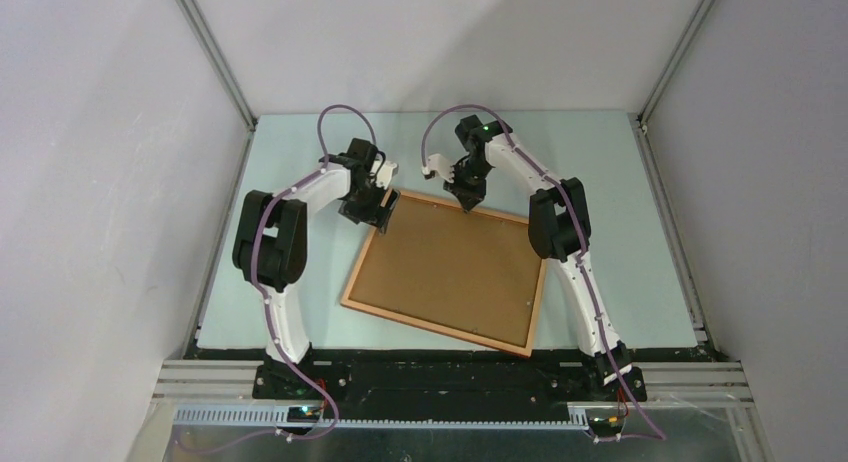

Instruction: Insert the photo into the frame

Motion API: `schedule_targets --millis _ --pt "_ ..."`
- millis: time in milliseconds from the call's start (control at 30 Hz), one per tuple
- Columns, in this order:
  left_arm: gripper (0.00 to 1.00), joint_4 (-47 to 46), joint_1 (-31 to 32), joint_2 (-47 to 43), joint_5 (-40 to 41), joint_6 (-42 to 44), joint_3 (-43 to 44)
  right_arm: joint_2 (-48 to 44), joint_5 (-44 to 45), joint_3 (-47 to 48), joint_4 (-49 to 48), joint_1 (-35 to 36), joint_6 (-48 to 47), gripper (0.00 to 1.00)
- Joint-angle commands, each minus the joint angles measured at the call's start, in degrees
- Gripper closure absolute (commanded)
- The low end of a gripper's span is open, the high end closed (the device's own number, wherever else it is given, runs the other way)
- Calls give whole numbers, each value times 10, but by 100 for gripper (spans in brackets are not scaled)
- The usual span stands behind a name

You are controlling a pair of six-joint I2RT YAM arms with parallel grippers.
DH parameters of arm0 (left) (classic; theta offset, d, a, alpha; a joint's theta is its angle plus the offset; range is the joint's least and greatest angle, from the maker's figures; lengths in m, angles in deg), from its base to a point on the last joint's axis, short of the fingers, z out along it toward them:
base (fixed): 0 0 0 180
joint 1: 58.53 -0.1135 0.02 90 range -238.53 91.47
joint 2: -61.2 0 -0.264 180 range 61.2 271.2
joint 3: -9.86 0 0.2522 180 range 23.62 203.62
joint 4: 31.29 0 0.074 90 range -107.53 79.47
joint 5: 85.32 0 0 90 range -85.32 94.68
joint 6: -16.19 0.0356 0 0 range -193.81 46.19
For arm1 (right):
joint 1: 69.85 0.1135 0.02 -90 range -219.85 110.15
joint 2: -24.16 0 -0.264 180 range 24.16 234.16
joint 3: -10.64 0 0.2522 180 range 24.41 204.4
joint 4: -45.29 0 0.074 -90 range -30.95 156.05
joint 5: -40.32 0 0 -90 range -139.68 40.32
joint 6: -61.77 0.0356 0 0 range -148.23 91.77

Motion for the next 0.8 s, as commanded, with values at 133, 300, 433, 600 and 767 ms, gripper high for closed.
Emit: schedule_targets --millis 133,300,433,600,767 --pt "27 5 -1 -6 -55 13 15 -2 12 -14 -9 -5 -63 100" --pt "30 7 0 -4 -62 15 7 -5 6 -20 -9 -10 -55 100" --pt "35 7 0 5 -55 16 7 -8 4 -27 -12 -10 -52 100" --pt "39 7 0 6 -43 20 2 -17 4 -42 -19 -11 -48 100" --pt "39 7 5 2 -32 21 -5 -21 6 -47 -24 -14 -44 100"
